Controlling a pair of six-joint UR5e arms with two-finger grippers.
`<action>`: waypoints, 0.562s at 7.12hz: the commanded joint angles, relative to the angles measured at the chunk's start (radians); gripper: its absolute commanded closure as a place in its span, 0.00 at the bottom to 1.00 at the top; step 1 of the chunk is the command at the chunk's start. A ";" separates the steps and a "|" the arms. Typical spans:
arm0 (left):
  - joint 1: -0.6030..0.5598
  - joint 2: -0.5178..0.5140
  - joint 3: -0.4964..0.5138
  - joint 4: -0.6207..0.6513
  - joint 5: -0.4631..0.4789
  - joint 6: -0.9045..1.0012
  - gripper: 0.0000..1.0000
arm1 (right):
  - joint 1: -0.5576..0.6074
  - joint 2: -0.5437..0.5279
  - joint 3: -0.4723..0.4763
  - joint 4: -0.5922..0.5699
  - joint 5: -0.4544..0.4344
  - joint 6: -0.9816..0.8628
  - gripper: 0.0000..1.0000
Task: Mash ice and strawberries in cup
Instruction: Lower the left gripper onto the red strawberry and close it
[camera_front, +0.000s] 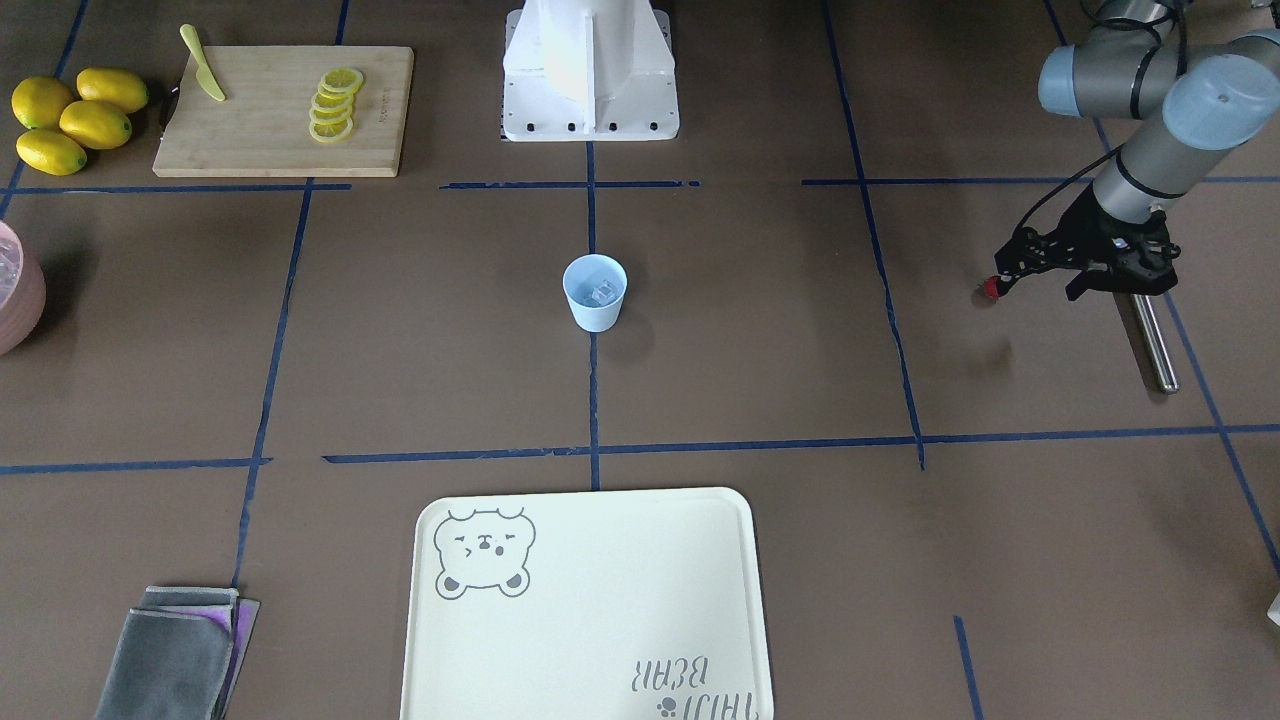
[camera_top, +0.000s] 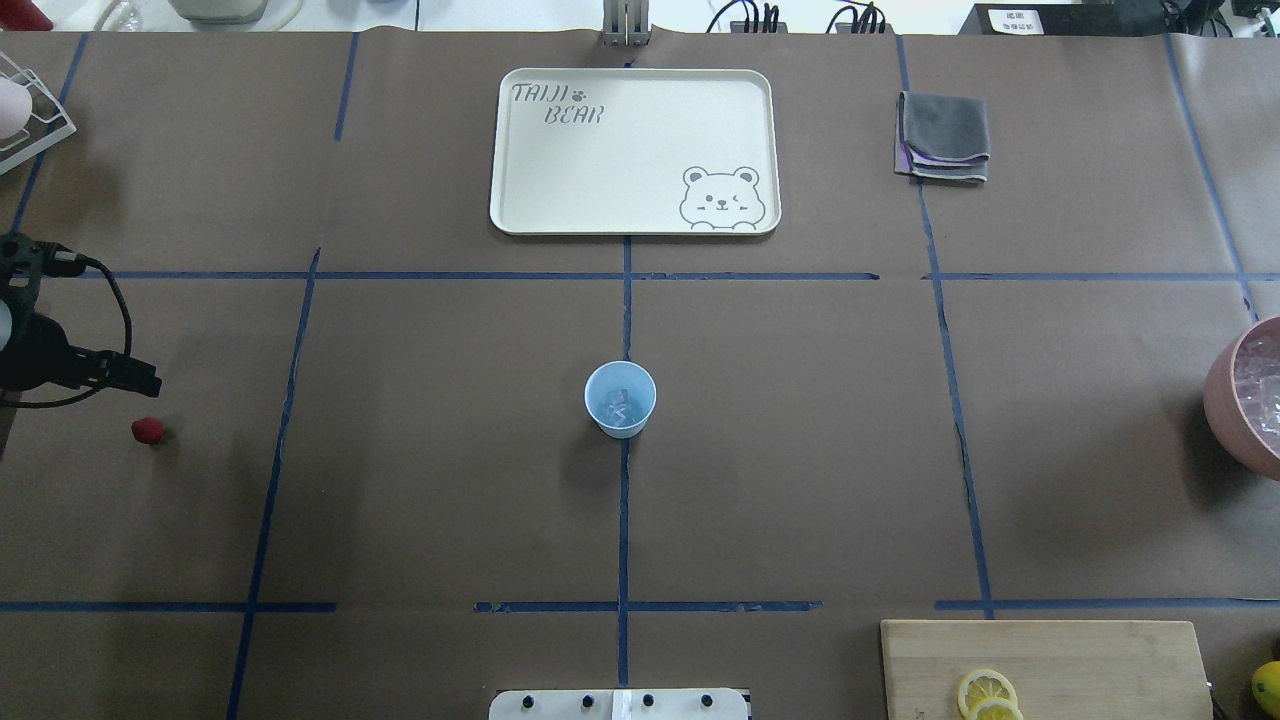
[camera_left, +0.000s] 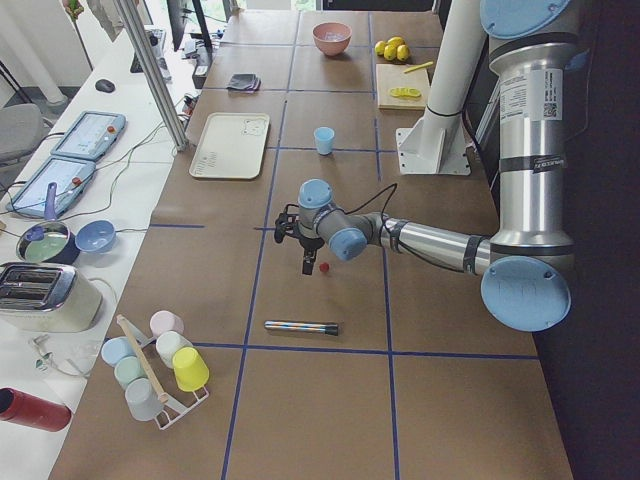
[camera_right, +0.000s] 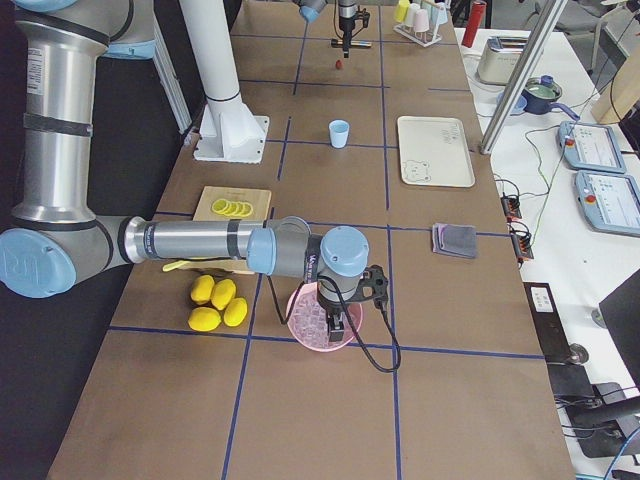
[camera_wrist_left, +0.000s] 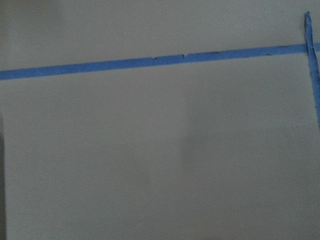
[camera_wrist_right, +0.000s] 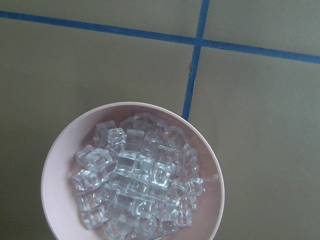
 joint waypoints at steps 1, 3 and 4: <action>0.047 0.002 0.010 -0.007 0.015 -0.016 0.00 | 0.000 -0.001 -0.001 0.000 0.001 -0.001 0.00; 0.067 0.017 0.013 -0.010 0.015 -0.016 0.00 | 0.000 -0.001 -0.002 0.000 0.001 -0.001 0.00; 0.074 0.018 0.016 -0.009 0.015 -0.016 0.00 | 0.000 -0.001 -0.002 0.000 0.001 -0.001 0.00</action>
